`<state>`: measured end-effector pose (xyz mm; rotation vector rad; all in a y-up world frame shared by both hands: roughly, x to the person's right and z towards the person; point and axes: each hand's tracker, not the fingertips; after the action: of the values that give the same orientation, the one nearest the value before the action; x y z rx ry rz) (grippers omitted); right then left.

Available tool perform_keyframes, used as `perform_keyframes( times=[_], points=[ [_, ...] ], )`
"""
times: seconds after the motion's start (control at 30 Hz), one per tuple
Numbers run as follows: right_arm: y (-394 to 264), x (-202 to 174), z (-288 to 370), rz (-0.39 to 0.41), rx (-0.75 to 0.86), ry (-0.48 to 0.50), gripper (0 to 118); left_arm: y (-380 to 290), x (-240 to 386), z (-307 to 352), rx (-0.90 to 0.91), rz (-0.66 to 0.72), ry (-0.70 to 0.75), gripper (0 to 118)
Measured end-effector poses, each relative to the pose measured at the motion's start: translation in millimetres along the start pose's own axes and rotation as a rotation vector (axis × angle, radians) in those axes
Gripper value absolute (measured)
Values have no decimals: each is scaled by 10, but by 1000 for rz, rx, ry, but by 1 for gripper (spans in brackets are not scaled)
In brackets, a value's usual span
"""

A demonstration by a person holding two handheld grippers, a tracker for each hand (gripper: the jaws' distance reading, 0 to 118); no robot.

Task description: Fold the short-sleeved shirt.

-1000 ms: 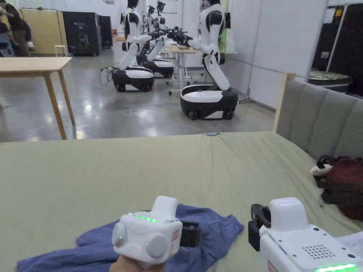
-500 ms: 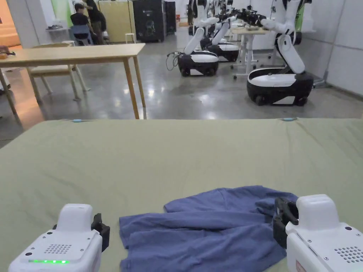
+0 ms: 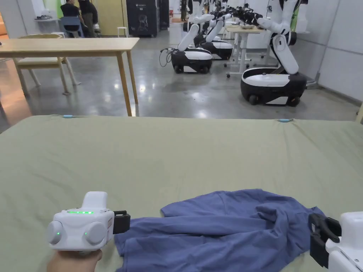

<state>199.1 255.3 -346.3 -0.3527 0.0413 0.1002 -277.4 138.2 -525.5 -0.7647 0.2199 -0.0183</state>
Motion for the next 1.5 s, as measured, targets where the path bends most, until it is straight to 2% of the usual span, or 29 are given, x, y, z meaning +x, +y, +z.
perform_keyframes(
  times=[0.17,0.23,0.27,0.3,0.33,0.37,0.4,0.43,0.47,0.53,0.57,0.63,0.67,0.73,0.83,0.9,0.93,0.97,1.0,1.03,1.07,1.1,1.13,1.17,1.2,1.23,1.3,1.43,1.5],
  points=[
    [-89,413,-129,-30,-58,-72,2,48,273,-356,-101,-41,-2,110],
    [-135,603,-220,-54,-94,-94,2,-4,440,-465,-144,-138,-13,106],
    [-157,708,-291,-58,-111,-107,2,-45,520,-506,-187,-223,30,102],
    [-177,812,-362,-61,-132,-121,2,-77,553,-497,-188,-259,35,83],
    [-193,917,-449,-68,-161,-128,2,-62,553,-418,-155,-206,9,40],
    [-212,1040,-562,-80,-181,-137,2,-23,544,-310,-155,-138,-102,4],
    [-233,1162,-702,-98,-203,-153,2,-16,561,-163,-153,-99,-179,2],
    [-245,1268,-854,-114,-237,-159,2,-40,617,-20,-117,-146,-99,2],
    [-259,1382,-1053,-137,-280,-159,2,-57,663,59,-76,-216,-91,2],
    [-301,1534,-1524,-145,-378,-152,3,-50,700,201,-82,-217,-104,1],
    [-335,1579,-1765,-140,-410,-150,14,-2,683,334,-51,-208,-103,1],
    [-402,1638,-2198,-140,-473,-146,101,40,701,517,-16,-184,-101,2],
    [-442,1633,-2424,-136,-493,-152,118,58,716,597,-12,-178,-109,1],
    [-509,1613,-2725,-125,-461,-183,114,131,668,631,-6,-177,-116,1],
    [-544,1559,-3059,-127,-529,-182,114,196,602,558,-25,-153,-136,1],
    [-620,1487,-3173,-103,-547,-217,111,204,610,522,-48,-157,-136,1],
    [-635,1473,-3194,-85,-576,-204,101,200,618,511,-58,-165,-129,1],
    [-679,1422,-3209,-76,-629,-165,85,214,603,421,-65,-180,-122,1],
    [-689,1380,-3159,-107,-616,-132,72,207,612,404,-69,-197,-113,1],
    [-633,1332,-3071,-102,-561,-176,50,198,616,395,-70,-202,-106,1],
    [-591,1340,-3034,-99,-566,-146,24,195,606,394,-70,-202,-111,1],
    [-564,1328,-2996,-87,-574,-143,7,196,578,336,-71,-201,-115,1],
    [-519,1338,-2932,-27,-547,-183,7,207,564,335,-70,-200,-113,1],
    [-444,1411,-2836,-59,-525,-160,6,231,536,346,-66,-200,-111,1],
    [-322,1489,-2738,-143,-511,-96,6,264,505,373,-54,-203,-105,1],
    [-205,1523,-2640,-185,-496,-83,6,298,478,404,-40,-220,-90,1],
    [130,1527,-2347,-126,-377,-118,6,432,410,566,27,-264,-59,1],
    [865,1653,-1922,-118,-258,-56,7,875,192,1007,163,-231,-26,0],
    [1285,1575,-1600,-95,-176,-47,6,1160,80,1255,228,-248,8,0]
  ],
)
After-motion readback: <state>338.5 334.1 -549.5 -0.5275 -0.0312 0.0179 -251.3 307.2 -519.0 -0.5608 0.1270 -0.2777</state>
